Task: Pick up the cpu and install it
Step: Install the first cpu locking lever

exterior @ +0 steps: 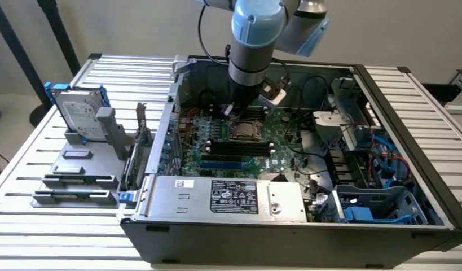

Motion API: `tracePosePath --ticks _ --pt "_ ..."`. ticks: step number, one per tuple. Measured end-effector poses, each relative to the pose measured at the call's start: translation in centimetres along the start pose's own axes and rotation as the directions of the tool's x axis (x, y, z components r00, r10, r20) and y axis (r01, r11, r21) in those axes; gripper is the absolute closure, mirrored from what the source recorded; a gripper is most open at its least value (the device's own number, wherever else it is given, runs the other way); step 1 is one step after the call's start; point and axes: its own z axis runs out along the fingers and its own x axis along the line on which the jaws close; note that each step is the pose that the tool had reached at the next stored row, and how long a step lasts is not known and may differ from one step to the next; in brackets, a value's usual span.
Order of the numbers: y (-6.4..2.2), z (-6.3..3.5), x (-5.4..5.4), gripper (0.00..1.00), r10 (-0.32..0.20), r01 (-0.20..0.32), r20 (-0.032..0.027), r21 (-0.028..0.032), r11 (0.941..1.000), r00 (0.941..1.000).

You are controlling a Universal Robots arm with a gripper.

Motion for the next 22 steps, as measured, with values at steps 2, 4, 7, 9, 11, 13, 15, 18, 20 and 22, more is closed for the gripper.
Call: tracePosePath --ticks 2,4,7,9,11,13,15,18,20,22 --pt "0.09 0.03 0.1 0.89 0.0 0.0 0.0002 -0.0002 1.0 1.0" --pt "0.19 0.06 0.1 0.89 0.0 0.0 0.0002 -0.0002 1.0 1.0" --pt "0.36 0.09 0.2 0.89 0.0 0.0 0.0004 -0.0004 1.0 1.0" --pt "0.46 0.1 0.3 0.89 0.0 0.0 0.0007 -0.0007 1.0 1.0" --pt "0.57 0.11 0.4 0.89 0.0 0.0 0.0012 -0.001 1.0 1.0" --pt "0.67 0.12 0.5 0.89 0.0 0.0 0.0014 -0.0012 1.0 1.0" --pt "0.77 0.12 0.6 0.89 0.0 0.0 0.0018 -0.0014 1.0 1.0" --pt "0.94 0.14 0.7 0.89 0.0 0.0 0.0019 -0.0015 1.0 1.0" --pt "1.04 0.16 0.8 0.89 0.0 0.0 0.0019 -0.0016 1.0 1.0" --pt "1.16 0.18 0.9 0.89 0.0 0.0 0.002 -0.0016 1.0 1.0"
